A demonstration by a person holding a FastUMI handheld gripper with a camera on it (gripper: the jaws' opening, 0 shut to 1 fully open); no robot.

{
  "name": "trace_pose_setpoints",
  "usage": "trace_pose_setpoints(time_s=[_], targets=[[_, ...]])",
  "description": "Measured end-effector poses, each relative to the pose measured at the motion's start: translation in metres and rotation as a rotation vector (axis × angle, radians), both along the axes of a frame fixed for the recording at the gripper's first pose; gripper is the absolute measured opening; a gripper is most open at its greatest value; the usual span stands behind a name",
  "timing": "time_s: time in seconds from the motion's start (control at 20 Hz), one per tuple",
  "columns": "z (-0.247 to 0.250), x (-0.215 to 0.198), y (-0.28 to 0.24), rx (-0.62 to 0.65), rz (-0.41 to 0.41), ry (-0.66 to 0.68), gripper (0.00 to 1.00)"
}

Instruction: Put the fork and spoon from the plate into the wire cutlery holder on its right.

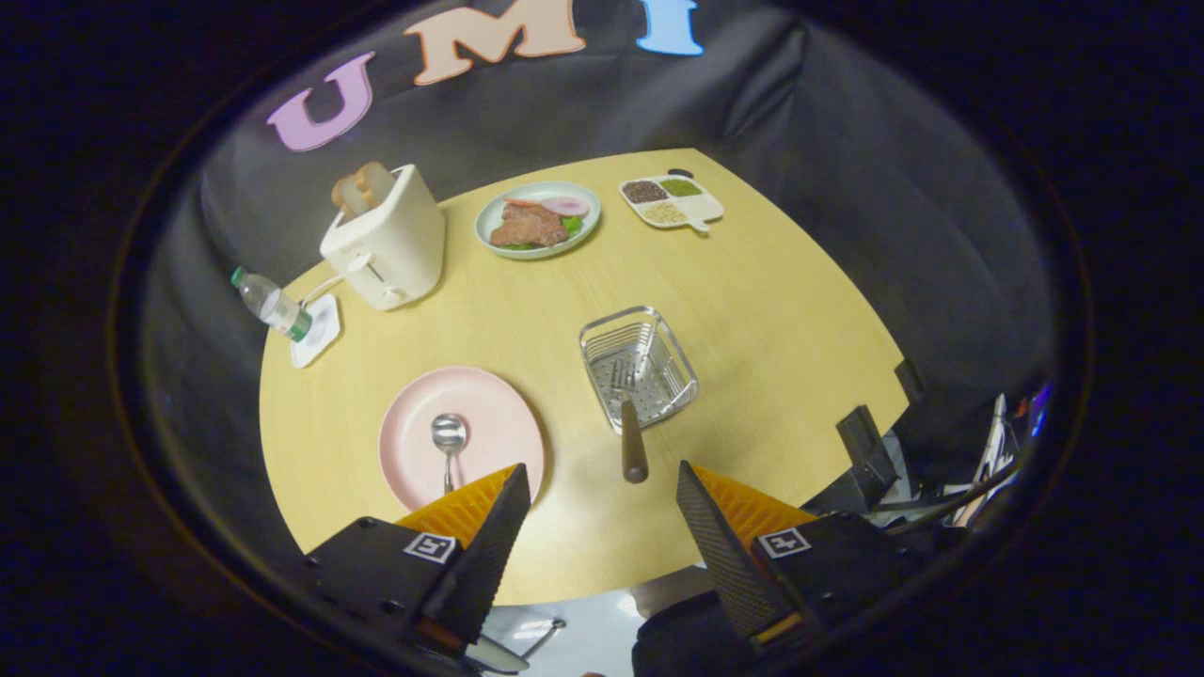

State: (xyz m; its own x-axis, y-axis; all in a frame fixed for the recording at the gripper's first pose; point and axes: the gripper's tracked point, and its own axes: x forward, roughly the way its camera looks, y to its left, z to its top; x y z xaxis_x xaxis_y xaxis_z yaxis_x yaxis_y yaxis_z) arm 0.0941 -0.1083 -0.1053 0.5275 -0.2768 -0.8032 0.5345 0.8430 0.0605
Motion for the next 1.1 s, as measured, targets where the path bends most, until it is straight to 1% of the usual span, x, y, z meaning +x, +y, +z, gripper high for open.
trace_pose_setpoints(time_s=[0.15,0.3,0.45,0.55,0.7,0.9,1.1], targets=[[0.005,-0.002,0.017,-0.08,0.067,-0.058,0.99],[0.008,0.002,0.043,-0.13,0.13,-0.149,0.99],[0.007,0.004,0.059,-0.243,0.195,-0.223,1.0],[0.002,0.009,0.081,-0.261,0.227,-0.287,1.0],[-0.017,0.01,0.105,-0.288,0.228,-0.344,1.0],[-0.054,0.009,0.138,-0.332,0.272,-0.344,1.0],[-0.084,0.014,0.161,-0.32,0.277,-0.356,1.0]])
